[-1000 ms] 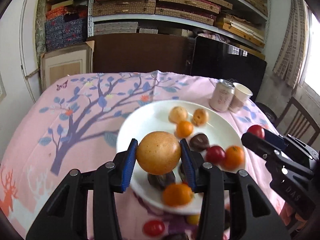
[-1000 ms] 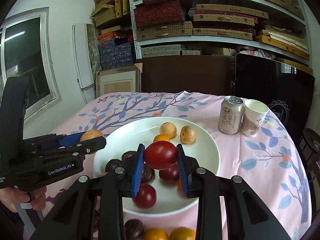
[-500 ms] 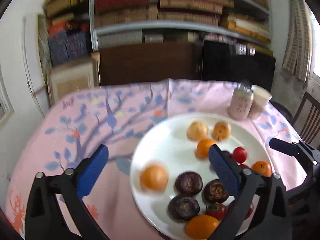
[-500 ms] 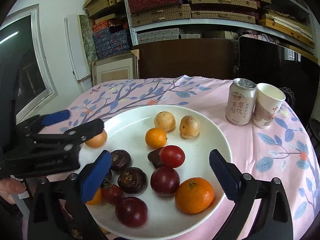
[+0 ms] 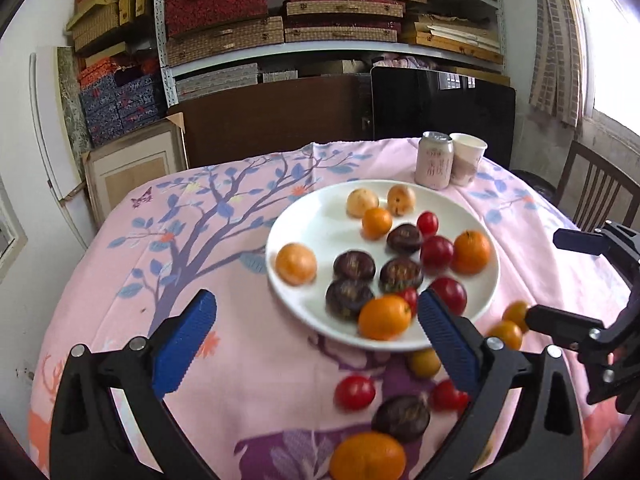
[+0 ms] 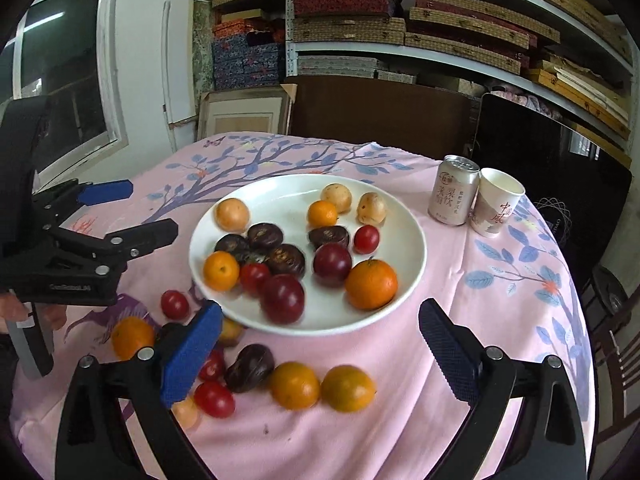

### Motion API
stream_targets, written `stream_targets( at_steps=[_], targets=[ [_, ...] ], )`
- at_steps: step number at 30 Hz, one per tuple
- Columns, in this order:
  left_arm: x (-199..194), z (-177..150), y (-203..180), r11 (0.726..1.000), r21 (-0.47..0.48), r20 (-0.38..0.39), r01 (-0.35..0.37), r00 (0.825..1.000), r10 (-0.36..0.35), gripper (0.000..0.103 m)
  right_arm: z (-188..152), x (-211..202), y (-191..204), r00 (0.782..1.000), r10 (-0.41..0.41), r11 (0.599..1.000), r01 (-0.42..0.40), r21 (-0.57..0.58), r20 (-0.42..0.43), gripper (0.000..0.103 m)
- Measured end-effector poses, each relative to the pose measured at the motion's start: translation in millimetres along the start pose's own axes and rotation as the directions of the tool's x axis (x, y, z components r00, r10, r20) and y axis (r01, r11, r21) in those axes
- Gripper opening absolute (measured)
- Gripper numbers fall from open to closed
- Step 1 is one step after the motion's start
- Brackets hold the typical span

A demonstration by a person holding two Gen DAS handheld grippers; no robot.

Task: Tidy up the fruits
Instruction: 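Move both open tools back toward the fruit pile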

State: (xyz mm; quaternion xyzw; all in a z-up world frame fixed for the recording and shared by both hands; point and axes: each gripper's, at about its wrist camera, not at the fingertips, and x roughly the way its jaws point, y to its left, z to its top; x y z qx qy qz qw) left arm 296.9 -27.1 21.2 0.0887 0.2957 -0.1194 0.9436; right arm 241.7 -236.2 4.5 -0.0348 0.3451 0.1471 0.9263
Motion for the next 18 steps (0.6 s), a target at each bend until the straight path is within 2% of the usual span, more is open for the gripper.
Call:
stream_targets(
  at_steps=[3,5,7,9,10,18],
  targets=[
    [-11,-19,3,1.000,-0.010,-0.013,0.013,1.000,-0.014,0.098,-14,2,13,0.995,0.090,0.995,-0.087,0.051,-0.050,0.099],
    [-16,-31,6,1.000,-0.010,-0.036,0.016,0.999,-0.016,0.098,-25,8,23,0.989,0.120,0.991,-0.113,0.075,-0.088,0.099],
    [-22,-36,11,1.000,-0.009,-0.038,-0.004,0.999,0.004,0.098,-34,13,34,0.987,0.117,0.992,-0.111,0.057,-0.112,0.099],
    [-30,-40,17,1.000,-0.008,-0.025,-0.025,0.999,0.024,0.098,-44,17,49,0.991,0.048,0.999,-0.049,-0.002,-0.124,0.099],
    [-35,-42,20,1.000,-0.001,-0.018,-0.027,0.999,0.027,0.098,-47,17,54,0.993,0.040,0.999,-0.043,-0.018,-0.110,0.099],
    [-48,-61,26,0.997,0.068,-0.050,-0.021,0.998,0.025,0.098,-57,24,72,0.980,0.091,0.994,-0.078,0.082,-0.179,0.099]
  ],
)
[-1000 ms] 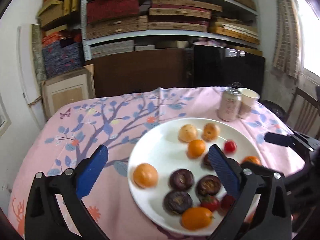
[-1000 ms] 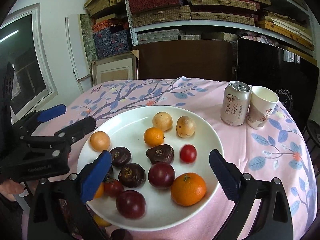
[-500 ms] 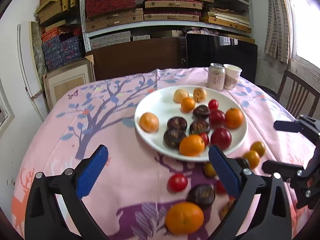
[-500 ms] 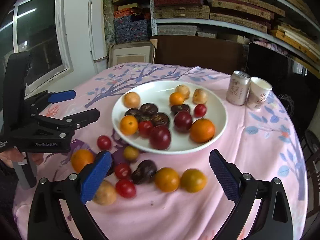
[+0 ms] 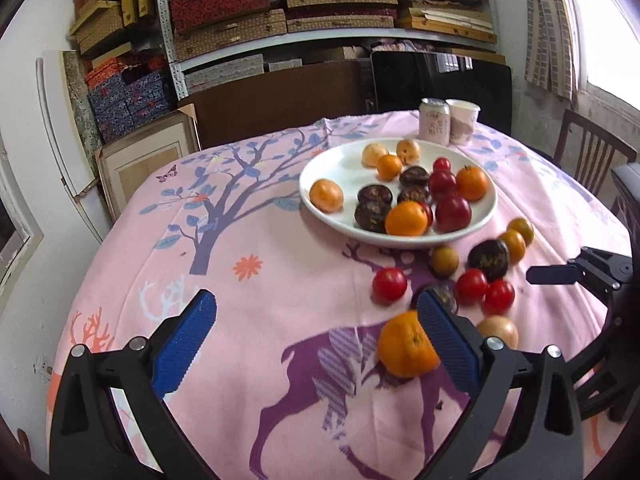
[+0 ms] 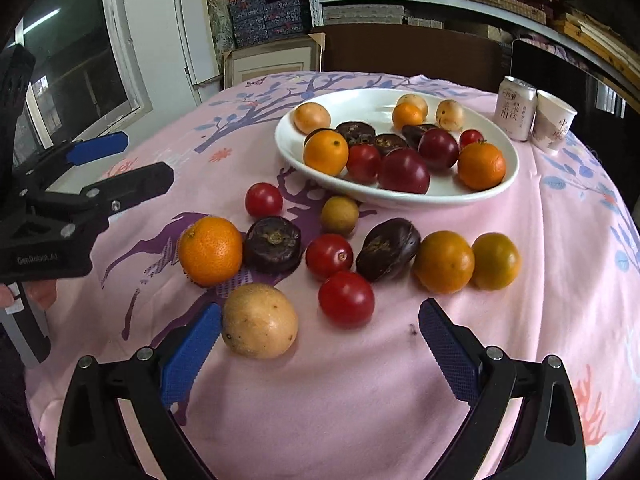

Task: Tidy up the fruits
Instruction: 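Move both open tools back toward the fruit pile, then grasp a brownish pepino with the right tool while the left tool grasps an orange, then place the pepino on the plate with the right tool while the left tool places the orange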

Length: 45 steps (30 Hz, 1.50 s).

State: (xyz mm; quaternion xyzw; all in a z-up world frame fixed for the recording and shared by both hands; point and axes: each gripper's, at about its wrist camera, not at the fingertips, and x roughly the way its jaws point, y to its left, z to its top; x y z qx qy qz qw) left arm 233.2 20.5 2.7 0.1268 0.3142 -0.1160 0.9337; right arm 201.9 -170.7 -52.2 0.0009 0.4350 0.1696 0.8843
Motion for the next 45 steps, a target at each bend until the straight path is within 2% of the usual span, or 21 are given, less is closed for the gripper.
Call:
stream_targets(
  at_steps=[6,8,9,10,11,13,20,24,25,26,27,29,34,37,40,43,45],
  targets=[
    [0,-20,-11,0.999,0.054,-0.046,-0.001,0.999,0.003,0.099,-4,7,5,0.999,0.028,0.999,-0.027,0.041,-0.020,0.099],
    [0,-25,-13,0.997,0.075,-0.046,-0.015,0.999,0.019,0.098,-3,2,6,0.999,0.043,0.998,-0.043,0.045,0.013,0.086],
    [0,-26,-15,0.996,0.087,-0.047,-0.019,0.999,0.023,0.098,-4,0,5,0.999,0.035,0.998,-0.037,0.056,0.028,0.075],
    [1,-27,-16,0.995,0.097,-0.051,-0.017,0.998,0.022,0.098,-4,-1,3,0.999,0.041,0.997,-0.043,0.067,0.033,0.059],
    [2,-28,-18,0.994,0.104,-0.060,-0.014,0.998,0.020,0.098,-4,0,2,0.997,0.070,0.995,-0.071,0.076,0.024,0.055],
    [4,-28,-22,0.993,0.115,-0.071,-0.001,0.997,0.009,0.098,-7,-2,-1,0.991,0.131,0.986,-0.132,0.101,0.021,0.040],
    [14,-26,-39,0.986,0.162,-0.099,0.039,0.995,-0.023,0.099,-21,-30,-9,0.993,0.101,0.988,-0.107,0.108,0.062,0.039],
    [25,-24,-50,0.981,0.190,-0.100,0.041,0.995,-0.022,0.097,-26,-50,-25,0.996,0.036,0.993,-0.045,0.111,0.080,0.039],
    [28,-24,-53,0.977,0.211,-0.088,0.014,0.996,0.005,0.091,-26,-55,-30,0.996,0.019,0.993,-0.029,0.115,0.084,0.039],
    [30,-24,-56,0.975,0.222,-0.085,0.029,0.996,-0.011,0.067,-27,-60,-36,0.996,0.006,0.992,-0.016,0.122,0.088,0.039],
    [31,-23,-55,0.975,0.191,-0.106,0.114,0.990,-0.095,0.045,-29,-65,-41,0.996,-0.004,0.992,-0.008,0.127,0.091,0.039],
    [32,-21,-53,0.982,0.153,-0.108,0.114,0.989,-0.098,0.044,-31,-75,-49,0.995,-0.027,0.991,0.014,0.134,0.100,0.039],
    [26,-23,-62,0.973,0.208,-0.108,0.100,0.991,-0.078,0.044,-35,-91,-63,0.990,-0.068,0.988,0.050,0.146,0.122,0.039],
    [17,-16,-58,0.979,0.165,-0.105,0.118,0.989,-0.102,0.044,-29,-97,-68,0.986,-0.078,0.987,0.056,0.152,0.145,0.039],
    [-1,-2,-53,0.991,0.108,-0.087,0.084,0.993,-0.075,0.044,-16,-102,-70,0.980,-0.108,0.987,0.086,0.135,0.166,0.039],
    [-20,16,-48,0.994,0.054,-0.042,0.091,0.995,-0.089,0.044,3,-108,-72,0.969,-0.126,0.989,0.105,0.107,0.211,0.039],
    [-27,32,-46,0.997,0.015,-0.009,0.072,0.997,-0.072,0.044,16,-111,-74,0.961,-0.129,0.989,0.107,0.102,0.243,0.039]
  ],
)
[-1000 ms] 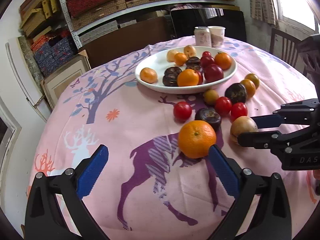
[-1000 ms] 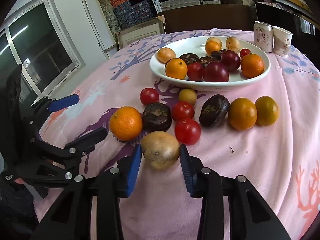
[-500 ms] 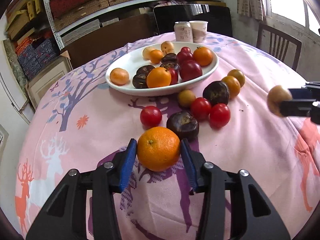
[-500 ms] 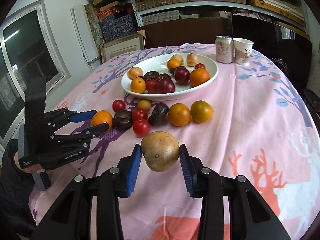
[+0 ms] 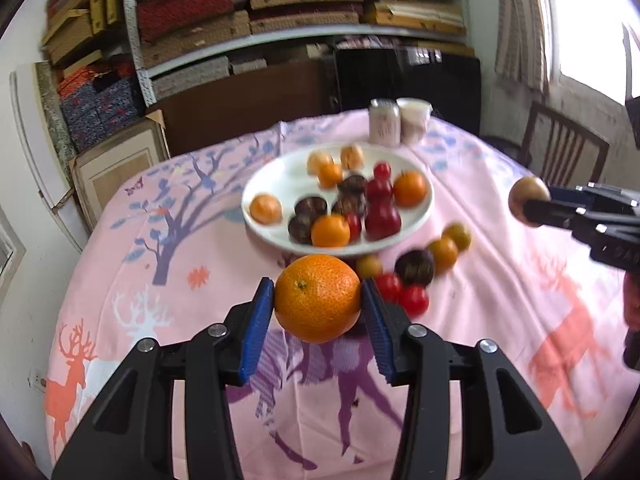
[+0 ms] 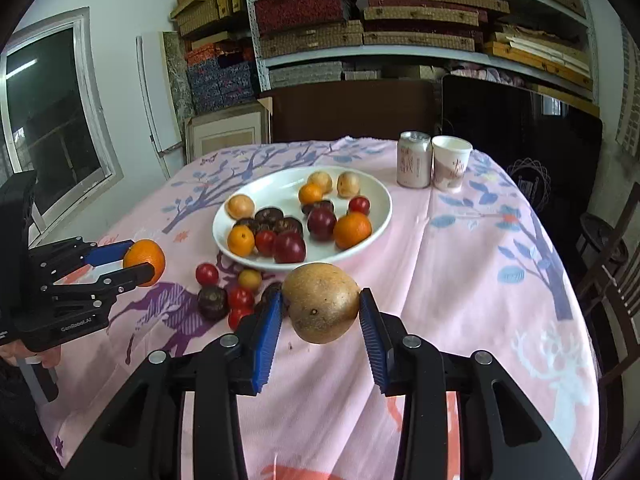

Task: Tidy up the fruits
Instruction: 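Place the pepino on the plate with the right tool while the left tool places the orange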

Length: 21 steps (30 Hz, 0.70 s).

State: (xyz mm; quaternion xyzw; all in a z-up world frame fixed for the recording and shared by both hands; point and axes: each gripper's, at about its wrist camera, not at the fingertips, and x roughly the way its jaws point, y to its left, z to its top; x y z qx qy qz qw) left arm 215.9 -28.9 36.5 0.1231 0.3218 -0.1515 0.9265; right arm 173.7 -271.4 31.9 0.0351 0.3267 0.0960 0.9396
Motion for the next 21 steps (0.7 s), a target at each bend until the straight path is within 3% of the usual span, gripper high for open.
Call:
stream_targets(
  at_steps=[4,9,13,21],
  targets=[
    [6,29,-1,0.994,-0.062,0.034,-0.085,0.996,0.087,0.044,26,13,-8,0.999,0.011,1.000,-0.011,0.019,0.049,0.039],
    [54,62,7,0.991,-0.120,0.040,-0.067,0.997,0.072,0.044,51,46,-12,0.997,0.048,0.999,-0.049,0.007,0.054,0.039],
    [103,81,17,0.983,-0.172,0.004,-0.068,0.998,0.070,0.044,63,83,-12,0.997,0.068,0.998,-0.068,-0.004,0.031,0.039],
    [142,104,28,0.977,-0.201,0.026,-0.073,0.996,0.080,0.047,76,129,2,0.995,0.095,0.992,-0.095,-0.088,-0.005,0.040]
  ],
)
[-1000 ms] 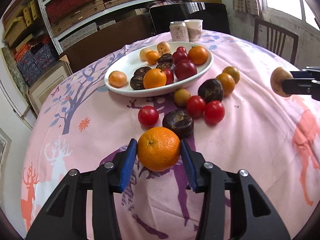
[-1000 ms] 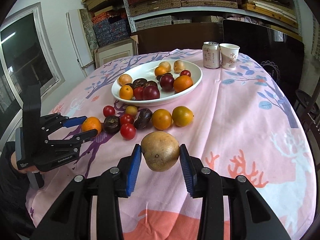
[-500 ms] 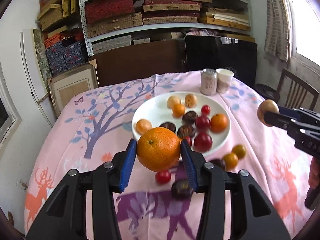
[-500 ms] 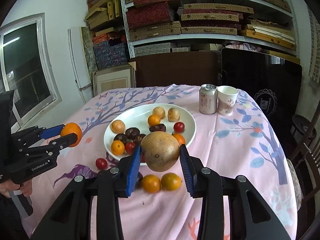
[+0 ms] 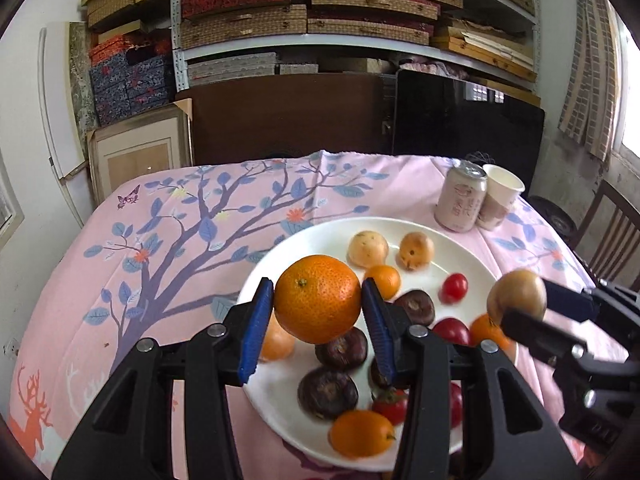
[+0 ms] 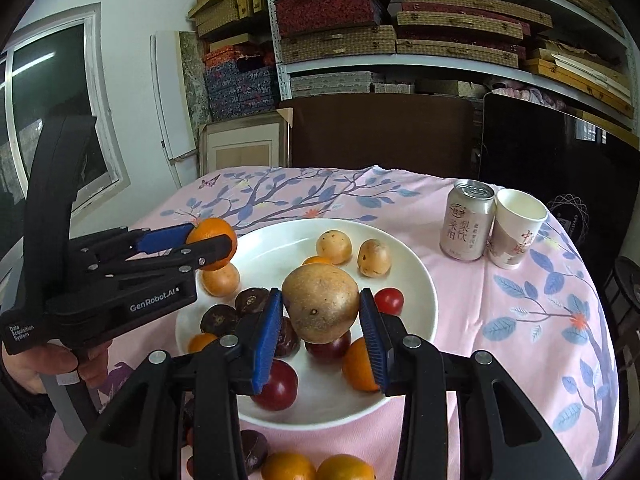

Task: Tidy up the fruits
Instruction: 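Place the pepino on the plate with the right tool while the left tool places the orange, then move both open tools back toward the loose fruits on the cloth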

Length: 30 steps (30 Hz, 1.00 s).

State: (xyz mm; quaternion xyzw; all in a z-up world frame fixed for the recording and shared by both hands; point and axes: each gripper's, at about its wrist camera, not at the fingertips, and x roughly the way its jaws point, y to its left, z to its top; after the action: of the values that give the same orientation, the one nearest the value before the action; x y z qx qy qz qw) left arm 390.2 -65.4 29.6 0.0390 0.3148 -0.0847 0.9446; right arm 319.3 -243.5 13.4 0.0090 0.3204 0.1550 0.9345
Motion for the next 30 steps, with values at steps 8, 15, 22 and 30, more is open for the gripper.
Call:
stream_targets(
  at_steps=[8,15,22,30],
  targets=[
    [-14,3,2,1.000,0.025,0.099,0.004,0.995,-0.006,0.098,-2,-5,3,0.998,-0.068,0.997,0.068,-0.037,0.020,0.099],
    [-47,-9,3,0.995,0.096,0.105,-0.002,0.994,-0.008,0.098,-9,-42,-2,0.996,-0.090,0.995,0.091,-0.028,0.016,0.099],
    [-85,-24,4,0.998,0.064,0.105,0.024,0.994,-0.031,0.098,-23,-82,6,0.995,-0.101,0.994,0.101,-0.049,0.012,0.099],
    [-106,-73,7,0.997,0.063,0.048,0.042,0.998,-0.045,0.098,-55,-106,2,0.999,-0.053,0.999,0.053,-0.005,-0.005,0.099]
  ],
)
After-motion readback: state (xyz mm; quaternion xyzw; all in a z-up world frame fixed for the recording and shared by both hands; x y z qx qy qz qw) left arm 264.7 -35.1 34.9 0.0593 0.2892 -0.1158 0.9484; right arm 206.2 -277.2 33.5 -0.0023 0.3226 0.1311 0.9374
